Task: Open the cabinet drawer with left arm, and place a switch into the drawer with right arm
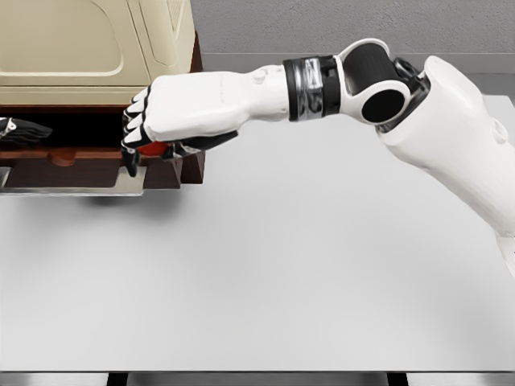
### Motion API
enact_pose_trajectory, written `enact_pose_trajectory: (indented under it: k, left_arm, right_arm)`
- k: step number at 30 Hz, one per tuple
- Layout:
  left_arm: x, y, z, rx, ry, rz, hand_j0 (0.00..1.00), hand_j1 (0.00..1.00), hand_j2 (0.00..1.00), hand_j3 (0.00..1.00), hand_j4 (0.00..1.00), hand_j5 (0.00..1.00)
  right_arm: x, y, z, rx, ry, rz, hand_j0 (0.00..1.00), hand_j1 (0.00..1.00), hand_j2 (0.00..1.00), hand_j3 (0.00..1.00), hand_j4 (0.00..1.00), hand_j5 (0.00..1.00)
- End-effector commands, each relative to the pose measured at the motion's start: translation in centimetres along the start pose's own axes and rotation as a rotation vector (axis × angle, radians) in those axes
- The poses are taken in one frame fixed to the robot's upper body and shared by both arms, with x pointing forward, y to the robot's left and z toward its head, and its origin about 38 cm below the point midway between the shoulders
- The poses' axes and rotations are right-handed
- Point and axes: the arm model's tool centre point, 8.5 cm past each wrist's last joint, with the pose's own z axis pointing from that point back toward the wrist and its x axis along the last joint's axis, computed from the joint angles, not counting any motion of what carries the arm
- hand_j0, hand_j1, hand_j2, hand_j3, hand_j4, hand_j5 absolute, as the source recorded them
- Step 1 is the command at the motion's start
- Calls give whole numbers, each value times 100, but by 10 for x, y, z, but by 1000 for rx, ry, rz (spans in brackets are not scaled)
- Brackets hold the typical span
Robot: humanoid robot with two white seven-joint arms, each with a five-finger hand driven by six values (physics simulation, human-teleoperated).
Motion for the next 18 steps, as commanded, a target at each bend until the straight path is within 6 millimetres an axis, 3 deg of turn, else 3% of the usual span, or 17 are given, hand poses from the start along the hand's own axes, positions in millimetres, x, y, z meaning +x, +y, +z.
enact_pose_trajectory:
  k: [1, 18]
  left_arm:
    - [3, 5, 6, 15, -1, 6, 100, 100, 100, 100, 100, 100]
    - [6, 10, 13, 24, 13, -8, 100, 100, 100, 100, 100, 100]
  right_arm:
    - [-10, 9, -7, 7, 13, -45, 53, 53, 53, 53, 53, 53]
    - [-41, 11, -29, 40, 62, -97, 53, 53, 53, 53, 53, 53]
